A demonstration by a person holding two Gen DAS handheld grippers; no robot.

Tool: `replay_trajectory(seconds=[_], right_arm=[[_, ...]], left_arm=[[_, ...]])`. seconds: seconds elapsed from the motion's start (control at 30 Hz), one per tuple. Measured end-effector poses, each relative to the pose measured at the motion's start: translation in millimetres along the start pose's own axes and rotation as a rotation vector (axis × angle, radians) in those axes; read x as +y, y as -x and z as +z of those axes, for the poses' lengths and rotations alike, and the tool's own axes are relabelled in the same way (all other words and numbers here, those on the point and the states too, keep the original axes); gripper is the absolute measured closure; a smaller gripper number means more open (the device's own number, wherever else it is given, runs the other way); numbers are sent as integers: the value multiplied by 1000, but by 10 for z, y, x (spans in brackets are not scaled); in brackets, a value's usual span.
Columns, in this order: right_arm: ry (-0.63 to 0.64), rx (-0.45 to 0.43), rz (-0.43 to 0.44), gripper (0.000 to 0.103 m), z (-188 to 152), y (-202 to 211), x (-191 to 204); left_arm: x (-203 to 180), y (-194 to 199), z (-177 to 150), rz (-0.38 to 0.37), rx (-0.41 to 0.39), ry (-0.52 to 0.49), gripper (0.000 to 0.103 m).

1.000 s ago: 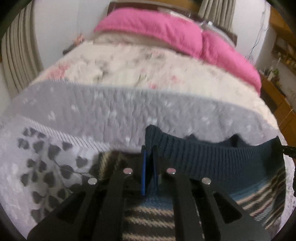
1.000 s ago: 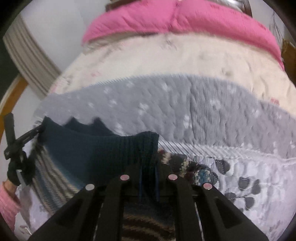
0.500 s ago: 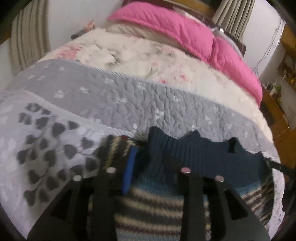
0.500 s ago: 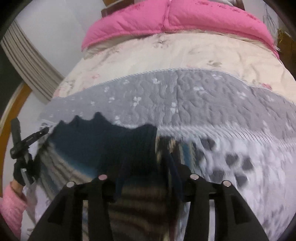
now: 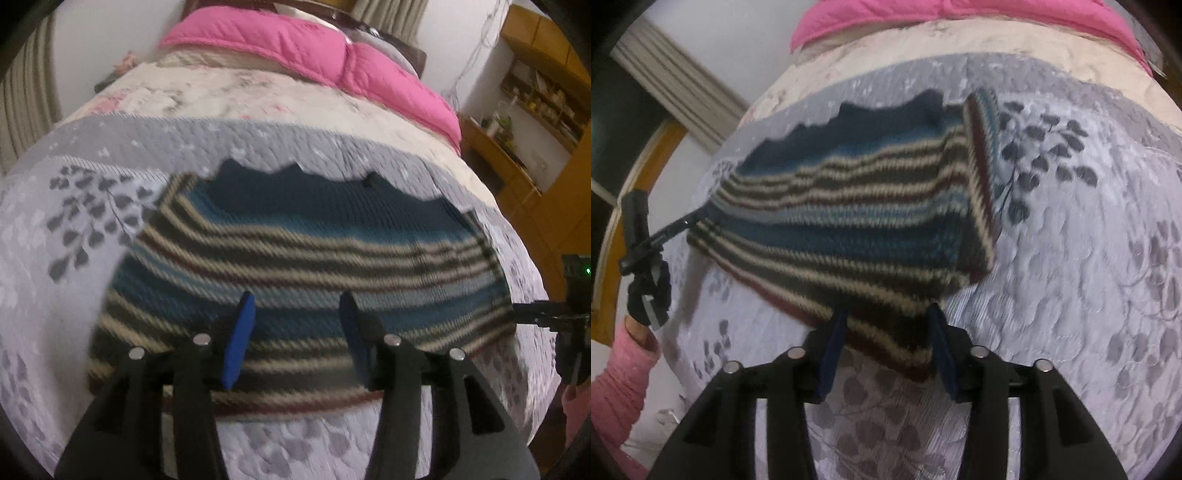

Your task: Fold small clothes

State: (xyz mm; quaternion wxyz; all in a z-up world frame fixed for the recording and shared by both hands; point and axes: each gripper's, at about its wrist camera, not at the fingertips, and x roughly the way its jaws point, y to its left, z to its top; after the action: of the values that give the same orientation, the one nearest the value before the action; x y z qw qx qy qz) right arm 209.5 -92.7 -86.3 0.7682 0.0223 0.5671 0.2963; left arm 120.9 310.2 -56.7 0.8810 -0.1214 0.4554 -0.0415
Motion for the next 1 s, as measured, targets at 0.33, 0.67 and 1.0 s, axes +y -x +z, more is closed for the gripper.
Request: replay_trajectory(seconds=[0.33, 0.67, 1.0], right_arm=[[-41, 1, -60, 92, -85, 150, -135], [-104, 39, -50, 86, -170, -116, -296], [-272, -63, 108, 21, 221, 166, -544]], left_arm=[[215, -364, -241, 38, 125, 51, 56], [206, -391, -245, 46, 137, 55, 55], [-58, -282, 30, -26, 94, 73, 39]])
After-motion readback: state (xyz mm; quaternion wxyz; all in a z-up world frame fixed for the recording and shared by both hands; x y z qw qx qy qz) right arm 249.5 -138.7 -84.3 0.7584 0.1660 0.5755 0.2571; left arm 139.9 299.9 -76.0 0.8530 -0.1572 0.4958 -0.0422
